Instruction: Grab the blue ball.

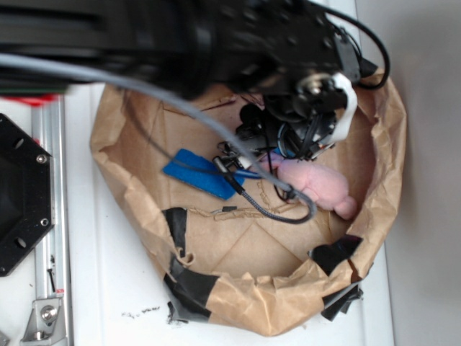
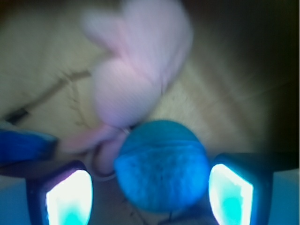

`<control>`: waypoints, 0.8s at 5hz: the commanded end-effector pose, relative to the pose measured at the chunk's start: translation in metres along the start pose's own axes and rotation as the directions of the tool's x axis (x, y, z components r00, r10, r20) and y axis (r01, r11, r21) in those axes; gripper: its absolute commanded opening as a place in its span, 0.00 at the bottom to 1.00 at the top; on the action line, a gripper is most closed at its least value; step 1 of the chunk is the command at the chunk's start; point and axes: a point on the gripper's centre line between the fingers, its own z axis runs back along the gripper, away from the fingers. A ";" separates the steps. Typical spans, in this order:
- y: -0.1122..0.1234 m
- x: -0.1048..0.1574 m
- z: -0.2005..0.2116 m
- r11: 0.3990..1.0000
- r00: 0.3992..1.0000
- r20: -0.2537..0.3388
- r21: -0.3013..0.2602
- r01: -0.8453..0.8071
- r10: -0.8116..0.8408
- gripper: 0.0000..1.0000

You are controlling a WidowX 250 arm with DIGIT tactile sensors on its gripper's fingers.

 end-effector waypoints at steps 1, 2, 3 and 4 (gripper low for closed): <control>-0.004 0.009 -0.007 0.998 0.998 -0.002 0.003 -0.067 0.067 0.00; -0.004 0.006 0.019 0.986 0.987 -0.084 0.115 -0.124 0.134 0.00; -0.014 0.014 0.068 0.975 0.986 -0.048 0.163 -0.148 0.158 0.00; -0.026 0.020 0.119 0.969 0.970 -0.081 0.105 -0.222 0.231 0.00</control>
